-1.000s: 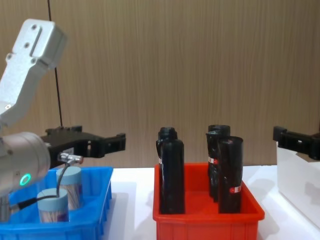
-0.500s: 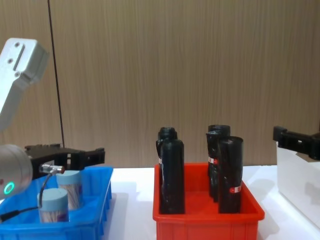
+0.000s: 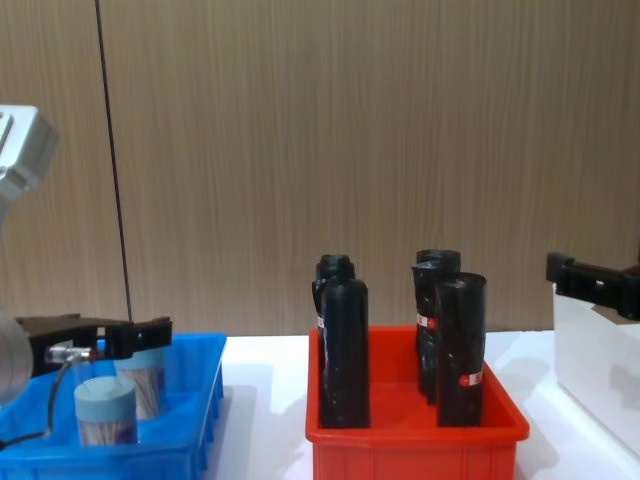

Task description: Pick the cotton swabs from the blue box and place them into the white box.

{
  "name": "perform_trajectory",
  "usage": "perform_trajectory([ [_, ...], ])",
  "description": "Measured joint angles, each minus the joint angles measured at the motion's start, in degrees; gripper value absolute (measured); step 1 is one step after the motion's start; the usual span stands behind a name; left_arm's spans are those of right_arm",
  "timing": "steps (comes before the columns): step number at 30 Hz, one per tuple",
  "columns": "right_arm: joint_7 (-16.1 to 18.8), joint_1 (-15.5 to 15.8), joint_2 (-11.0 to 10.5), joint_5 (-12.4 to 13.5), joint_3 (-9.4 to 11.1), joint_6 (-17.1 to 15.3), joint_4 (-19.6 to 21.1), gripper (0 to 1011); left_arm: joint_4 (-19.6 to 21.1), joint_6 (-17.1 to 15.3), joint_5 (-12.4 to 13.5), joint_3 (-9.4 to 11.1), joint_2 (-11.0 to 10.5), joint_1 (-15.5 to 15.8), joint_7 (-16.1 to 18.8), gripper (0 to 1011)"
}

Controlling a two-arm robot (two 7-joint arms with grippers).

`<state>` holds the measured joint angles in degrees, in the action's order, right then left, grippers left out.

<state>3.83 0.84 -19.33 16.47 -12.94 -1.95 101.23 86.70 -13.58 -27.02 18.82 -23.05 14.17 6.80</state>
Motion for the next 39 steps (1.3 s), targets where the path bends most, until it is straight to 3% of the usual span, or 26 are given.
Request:
perform_trajectory([
  [15, 0.0, 0.0, 0.0, 0.0, 0.0, 0.0, 0.0, 1002, -4.2, -1.0, -1.5, -1.0, 0.8, 1.4, 0.2, 1004],
  [26, 0.0, 0.0, 0.0, 0.0, 0.0, 0.0, 0.0, 1002, -8.3, -1.4, -1.1, -1.2, 1.9, 3.2, -0.7, 1004],
  [39, 0.0, 0.0, 0.0, 0.0, 0.0, 0.0, 0.0, 1002, -13.5, -0.1, 0.3, -1.4, 2.7, 5.2, -5.2, 1004],
])
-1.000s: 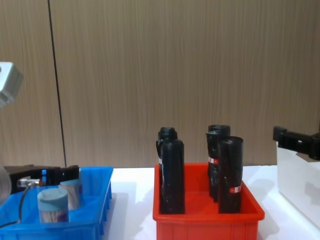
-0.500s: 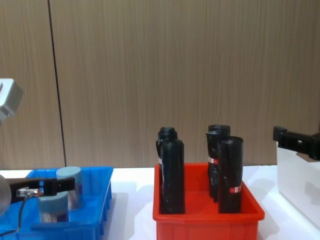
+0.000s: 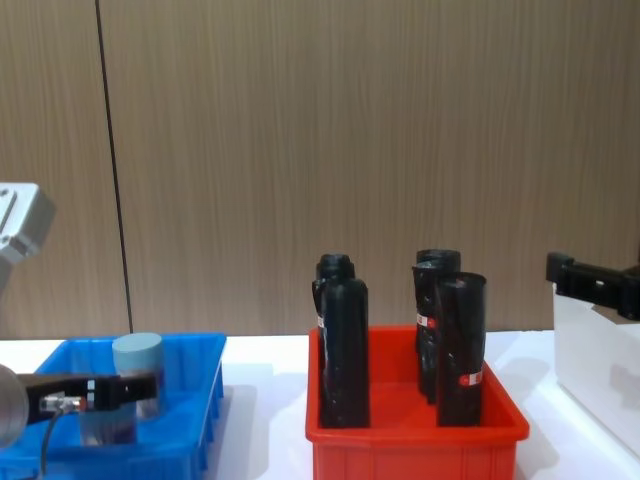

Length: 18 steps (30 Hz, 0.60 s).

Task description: Pick the cotton swabs from the blue box and place them into the white box.

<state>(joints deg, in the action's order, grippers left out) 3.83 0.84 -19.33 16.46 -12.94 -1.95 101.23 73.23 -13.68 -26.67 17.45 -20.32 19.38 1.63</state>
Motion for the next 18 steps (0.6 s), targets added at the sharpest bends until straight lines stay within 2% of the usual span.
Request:
perform_trajectory([
  [11, 0.0, 0.0, 0.0, 0.0, 0.0, 0.0, 0.0, 1002, -5.2, 2.2, 0.8, 0.1, 0.7, 1.6, -5.1, 1004],
  [16, 0.0, 0.0, 0.0, 0.0, 0.0, 0.0, 0.0, 1002, -6.6, 2.7, 1.1, 0.1, 0.9, 2.1, -6.2, 925],
  [18, 0.0, 0.0, 0.0, 0.0, 0.0, 0.0, 0.0, 1002, -7.0, 3.0, 1.4, 0.1, 1.0, 2.2, -6.5, 859],
])
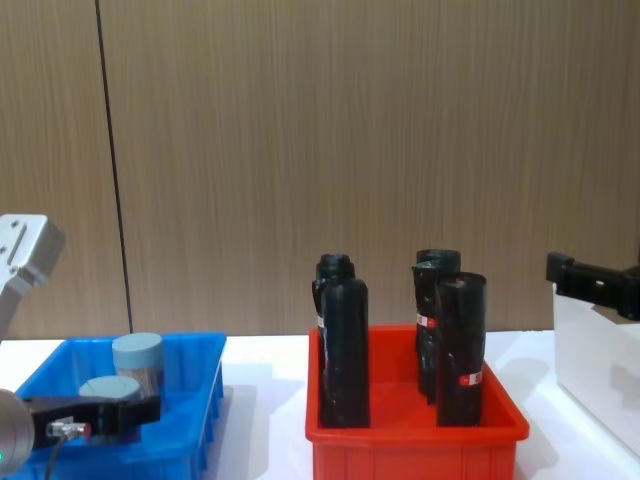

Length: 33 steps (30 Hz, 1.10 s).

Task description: Pick the cotton swabs from the blue box and place them into the white box.

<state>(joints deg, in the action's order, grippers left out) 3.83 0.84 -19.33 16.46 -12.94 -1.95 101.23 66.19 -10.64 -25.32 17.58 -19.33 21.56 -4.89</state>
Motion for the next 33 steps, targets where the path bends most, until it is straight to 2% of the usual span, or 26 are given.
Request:
perform_trajectory([
  [6, 0.0, 0.0, 0.0, 0.0, 0.0, 0.0, 0.0, 1002, -0.2, 0.9, 1.2, 0.0, -0.1, 0.0, -0.4, 682],
  [8, 0.0, 0.0, 0.0, 0.0, 0.0, 0.0, 0.0, 1002, 0.1, 1.2, 2.0, 0.0, -0.2, -0.1, -0.4, 665],
  [17, 0.0, 0.0, 0.0, 0.0, 0.0, 0.0, 0.0, 1002, 3.2, 1.8, 4.6, -0.2, -0.8, -0.8, -0.3, 666],
  [23, 0.0, 0.0, 0.0, 0.0, 0.0, 0.0, 0.0, 1002, 6.9, 1.8, 6.1, -0.4, -1.4, -1.4, -0.1, 665],
  [33, 0.0, 0.0, 0.0, 0.0, 0.0, 0.0, 0.0, 1002, 11.0, 1.4, 6.1, -0.6, -1.6, -1.4, -3.1, 665],
])
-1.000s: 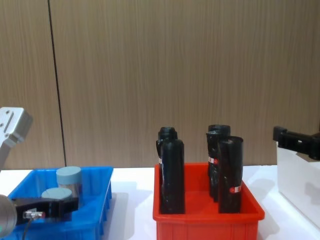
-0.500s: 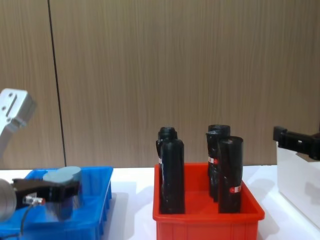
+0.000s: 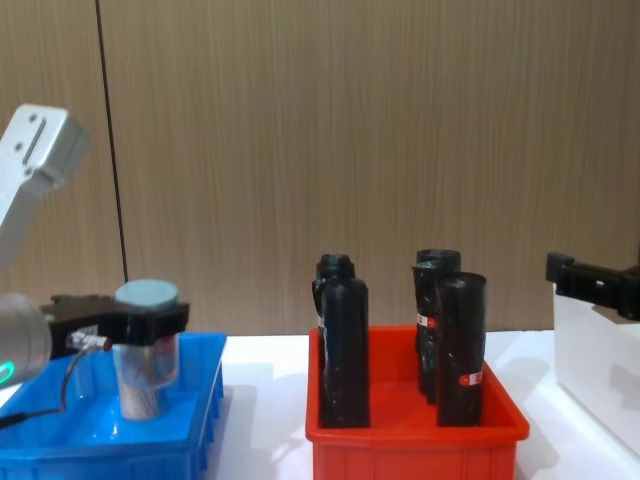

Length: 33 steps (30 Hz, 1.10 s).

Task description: Pick the cotton swabs from the blue box and place them into the white box.

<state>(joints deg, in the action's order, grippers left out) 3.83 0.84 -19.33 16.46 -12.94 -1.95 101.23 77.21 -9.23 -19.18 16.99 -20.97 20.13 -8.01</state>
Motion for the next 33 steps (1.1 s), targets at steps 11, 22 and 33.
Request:
perform_trajectory([
  [11, 0.0, 0.0, 0.0, 0.0, 0.0, 0.0, 0.0, 1002, 2.3, -2.3, -1.0, 0.4, 0.8, 2.0, -7.7, 666],
  [22, 0.0, 0.0, 0.0, 0.0, 0.0, 0.0, 0.0, 1002, 1.7, -6.6, -2.3, 1.3, 2.7, 5.7, -16.3, 665],
  [33, 0.0, 0.0, 0.0, 0.0, 0.0, 0.0, 0.0, 1002, -3.5, -10.5, -3.0, 2.9, 6.4, 11.8, -24.7, 665],
])
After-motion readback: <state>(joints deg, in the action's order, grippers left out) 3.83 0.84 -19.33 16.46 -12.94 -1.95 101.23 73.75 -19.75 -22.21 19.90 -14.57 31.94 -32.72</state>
